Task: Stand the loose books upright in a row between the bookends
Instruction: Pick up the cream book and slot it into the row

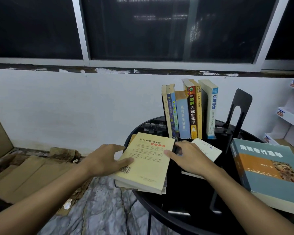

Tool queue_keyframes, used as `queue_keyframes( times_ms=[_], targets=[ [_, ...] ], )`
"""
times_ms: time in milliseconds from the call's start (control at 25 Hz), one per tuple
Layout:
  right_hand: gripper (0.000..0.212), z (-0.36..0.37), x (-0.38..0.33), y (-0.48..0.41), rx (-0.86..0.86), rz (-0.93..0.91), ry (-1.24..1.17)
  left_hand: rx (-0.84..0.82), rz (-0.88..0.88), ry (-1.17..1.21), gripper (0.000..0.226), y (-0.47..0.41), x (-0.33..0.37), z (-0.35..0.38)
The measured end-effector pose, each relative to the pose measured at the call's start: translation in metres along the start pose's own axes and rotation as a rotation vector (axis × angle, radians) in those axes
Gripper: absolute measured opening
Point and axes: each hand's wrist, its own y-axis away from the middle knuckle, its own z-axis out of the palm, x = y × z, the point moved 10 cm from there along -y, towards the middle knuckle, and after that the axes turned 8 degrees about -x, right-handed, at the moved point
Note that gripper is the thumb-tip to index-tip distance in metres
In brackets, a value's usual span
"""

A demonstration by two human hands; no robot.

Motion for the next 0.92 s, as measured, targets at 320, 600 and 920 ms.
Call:
queue_keyframes(
  times_ms=[320,600,920],
  targets=[
    [0.047,0.002,0.009,-0.018,-0.032,0.067,-0.128,-0.026,-0.042,-0.067,0.073,-0.031,0.006,-0.001],
    [0.03,0.002,0.006,-0.017,-0.05,0.098,-0.303,0.0,-0.033,-0.017,0.087,-0.039,0.005,-0.002],
    [0.031,-0.026,-0.011,-0.015,0.112,0.104,-0.635,0.01,-0.005,0.199,0.052,-0.043,0.006,-0.005]
  ],
)
